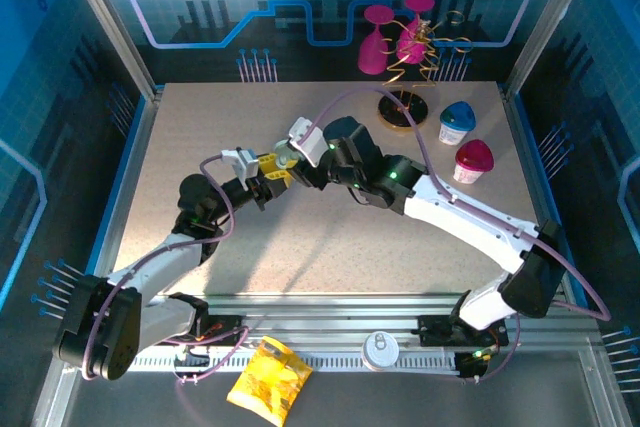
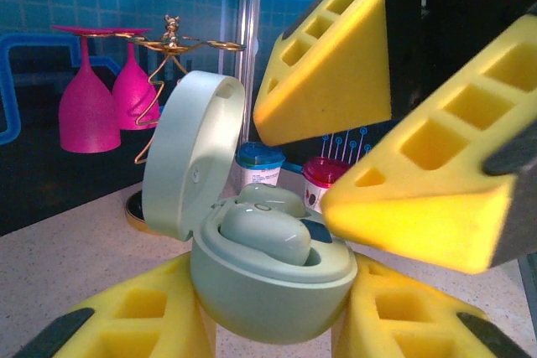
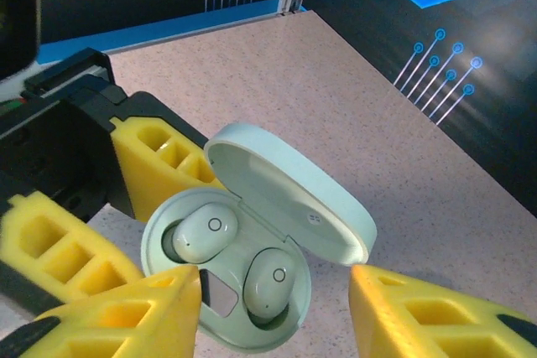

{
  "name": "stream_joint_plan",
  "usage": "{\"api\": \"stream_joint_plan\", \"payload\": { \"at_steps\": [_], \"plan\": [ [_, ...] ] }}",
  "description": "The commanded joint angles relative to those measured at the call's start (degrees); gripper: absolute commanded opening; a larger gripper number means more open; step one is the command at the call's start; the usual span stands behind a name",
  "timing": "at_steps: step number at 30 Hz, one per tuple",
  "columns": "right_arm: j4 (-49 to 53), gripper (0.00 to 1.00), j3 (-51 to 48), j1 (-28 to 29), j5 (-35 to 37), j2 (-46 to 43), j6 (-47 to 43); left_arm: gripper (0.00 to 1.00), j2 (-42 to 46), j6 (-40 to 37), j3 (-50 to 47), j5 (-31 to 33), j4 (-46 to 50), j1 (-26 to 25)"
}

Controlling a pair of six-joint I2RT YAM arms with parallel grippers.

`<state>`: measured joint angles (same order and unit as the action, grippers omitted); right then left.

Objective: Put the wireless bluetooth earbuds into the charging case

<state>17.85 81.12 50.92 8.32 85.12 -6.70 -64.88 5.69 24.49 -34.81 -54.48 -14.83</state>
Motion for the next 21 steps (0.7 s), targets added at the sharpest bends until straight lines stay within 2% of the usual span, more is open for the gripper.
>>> {"api": "stream_joint_plan", "payload": {
  "at_steps": [1, 6, 9, 13, 21],
  "plan": [
    [-4.88, 0.54, -1.79, -1.83, -4.80, -5.41, 3.69, 0.33, 0.06, 0.33, -0.17, -0.70, -3.18, 0.37],
    [-8.61, 0.58, -4.44, -4.94, -10.05, -9.03, 8.99, 0.33, 0.08, 0.19, -0.20, -1.22, -3.35, 0.33],
    [-7.48, 0.59, -3.50, -6.11, -10.07, -8.72, 11.12, 0.33, 0.06, -0.06, -0.45, -1.93, -4.14, 0.33],
    [0.15, 0.59, 3.16, -8.87, -10.40, -4.73, 15.36, 0.32, -0.28, -0.21, -0.70, -4.13, -5.84, 0.33],
    [19.18, 0.59, 19.23, -9.74, -12.82, 6.76, 15.14, 0.32, -0.36, 0.02, -0.68, -5.43, -7.02, 0.33]
  ]
}}
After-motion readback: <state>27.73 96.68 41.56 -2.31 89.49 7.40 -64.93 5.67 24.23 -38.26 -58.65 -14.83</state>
